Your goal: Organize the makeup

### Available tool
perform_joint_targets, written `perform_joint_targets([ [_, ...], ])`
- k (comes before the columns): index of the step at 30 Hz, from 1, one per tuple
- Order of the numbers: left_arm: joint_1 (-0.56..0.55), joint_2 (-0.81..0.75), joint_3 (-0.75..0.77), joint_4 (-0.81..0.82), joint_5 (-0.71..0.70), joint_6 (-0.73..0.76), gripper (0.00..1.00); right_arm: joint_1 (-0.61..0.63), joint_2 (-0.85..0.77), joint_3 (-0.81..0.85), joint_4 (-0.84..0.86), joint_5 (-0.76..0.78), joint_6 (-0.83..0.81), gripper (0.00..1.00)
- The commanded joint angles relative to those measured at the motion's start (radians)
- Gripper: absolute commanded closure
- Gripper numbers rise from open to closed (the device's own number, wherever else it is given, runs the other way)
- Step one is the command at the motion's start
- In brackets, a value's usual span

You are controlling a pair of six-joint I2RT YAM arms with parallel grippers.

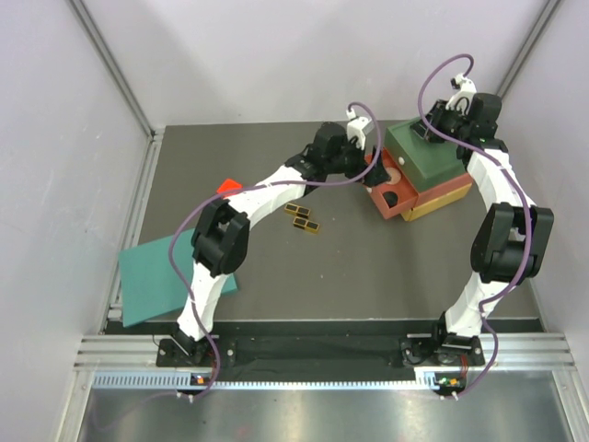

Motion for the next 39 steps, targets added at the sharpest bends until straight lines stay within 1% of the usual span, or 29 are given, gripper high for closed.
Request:
perform_joint_targets([
  [1,0.013,-0.168,-0.130,0.086,0.029,0.199,0.07,0.002,0.130,-0.098,-0.406,0.062,-0.032,0.81],
  [2,0.013,-0.184,-0.159,0.075,0.026,0.234,0.01,0.002,0.130,-0.098,-0.406,0.061,-0.033,0.81],
  [3,0.013,-0.199,-0.217,0.057,0.028,0.273,0.01,0.001,0.130,-0.098,-0.406,0.059,-0.033,0.81],
  [5,0.013,-0.244,-0.276,0.049,0.039,0.387,0.01,0.001,0.127,-0.099,-0.403,0.059,-0.033,0.81],
  [7,0.013,-0.277,-0.357,0.049,0.039,0.469,0.01,0.001,0.132,-0.099,-0.403,0.058,-0.032,0.81],
  [8,0.013,-0.285,-0.406,0.049,0.036,0.495,0.01,0.001,0.130,-0.101,-0.403,0.058,-0.033,0.81],
  [11,0.014,-0.291,-0.471,0.063,0.026,0.560,0.01,0.001,0.133,-0.101,-0.403,0.056,-0.033,0.81],
  [16,0.013,-0.252,-0.499,0.150,0.054,0.597,0.01,-0.001,0.135,-0.101,-0.403,0.056,-0.033,0.81],
  [17,0.013,-0.244,-0.494,0.185,0.058,0.594,0.01,-0.001,0.135,-0.102,-0.403,0.056,-0.032,0.81],
  [19,0.013,-0.207,-0.469,0.198,0.077,0.583,0.01,-0.001,0.135,-0.102,-0.402,0.056,-0.033,0.81],
  [28,-0.001,-0.043,-0.275,0.255,0.138,0.486,0.01,-0.001,0.129,-0.104,-0.403,0.061,-0.033,0.81],
  [32,-0.027,0.038,-0.140,0.224,0.147,0.466,0.01,-0.002,0.130,-0.104,-0.401,0.059,-0.033,0.81],
  [37,-0.071,0.112,-0.054,0.299,0.147,0.391,0.01,-0.005,0.129,-0.108,-0.400,0.058,-0.033,0.81],
  [39,-0.085,0.150,0.001,0.320,0.169,0.353,0.01,-0.005,0.129,-0.110,-0.397,0.055,-0.033,0.81],
])
